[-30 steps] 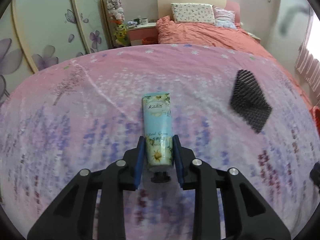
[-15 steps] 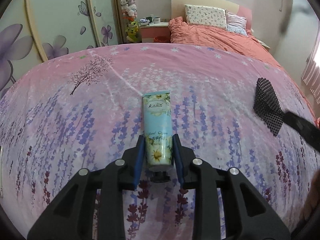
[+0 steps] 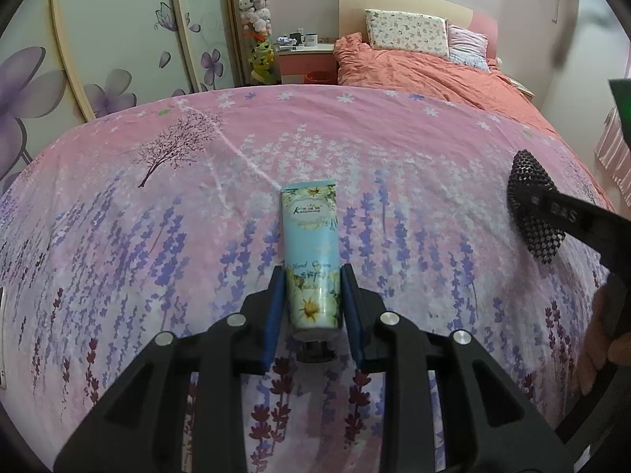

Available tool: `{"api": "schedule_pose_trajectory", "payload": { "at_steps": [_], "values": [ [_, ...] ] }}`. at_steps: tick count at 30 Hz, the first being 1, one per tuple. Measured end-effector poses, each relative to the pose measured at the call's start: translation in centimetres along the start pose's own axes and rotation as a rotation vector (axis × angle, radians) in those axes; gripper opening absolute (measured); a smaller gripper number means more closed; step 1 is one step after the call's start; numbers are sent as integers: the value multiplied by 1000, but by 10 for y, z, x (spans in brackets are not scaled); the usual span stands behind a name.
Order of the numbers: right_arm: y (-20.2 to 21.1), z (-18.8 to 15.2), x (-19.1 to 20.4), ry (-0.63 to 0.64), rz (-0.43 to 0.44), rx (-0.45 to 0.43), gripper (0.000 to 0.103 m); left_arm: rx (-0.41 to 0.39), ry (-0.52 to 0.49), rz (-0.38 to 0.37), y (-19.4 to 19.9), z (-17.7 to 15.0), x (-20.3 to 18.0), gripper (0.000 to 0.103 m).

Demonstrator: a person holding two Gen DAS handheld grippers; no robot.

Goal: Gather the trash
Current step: 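Grasp the hand-cream tube with the left tool while the right tool grasps the black mesh pad, then lift the cream tube and mesh pad and carry both toward the orange basket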

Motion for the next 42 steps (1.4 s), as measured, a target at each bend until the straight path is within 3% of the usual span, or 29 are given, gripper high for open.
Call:
{"api": "schedule_pose_trajectory", "payload": {
  "at_steps": [1,2,19,27,30,33,42],
  "values": [
    [3,-3,0,2,15,-1,12,0,0,1,0,0,-1,29],
    [7,-6,-1,11,14,-3,10,0,-1,1,-1,0,-1,29],
    [98,-67,-89,19,31,11,10,0,-2,3,-2,0,-2,29],
    [96,-69,-92,-2,41,3,11,0,7,-4,-1,0,-2,30],
    [96,-71,-102,-67,78,4,10,-3,25,-51,0,-1,0,38],
    [96,-72,-106,-86,96,5,10,-1,-3,-46,0,-2,-2,39],
    [96,-73,-101,-47,64,3,11,-4,23,-39,-1,1,-1,37]
  ]
}}
Point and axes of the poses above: each gripper's, at about its wrist camera, not at the fingertips, and y roughly against the way its jaws point, x to its left, z to its top, the point moved 4 cm from there along -y, roughly the way its jaws point, and after that the axes turned 10 degrees about -x, right-handed, at the moved point
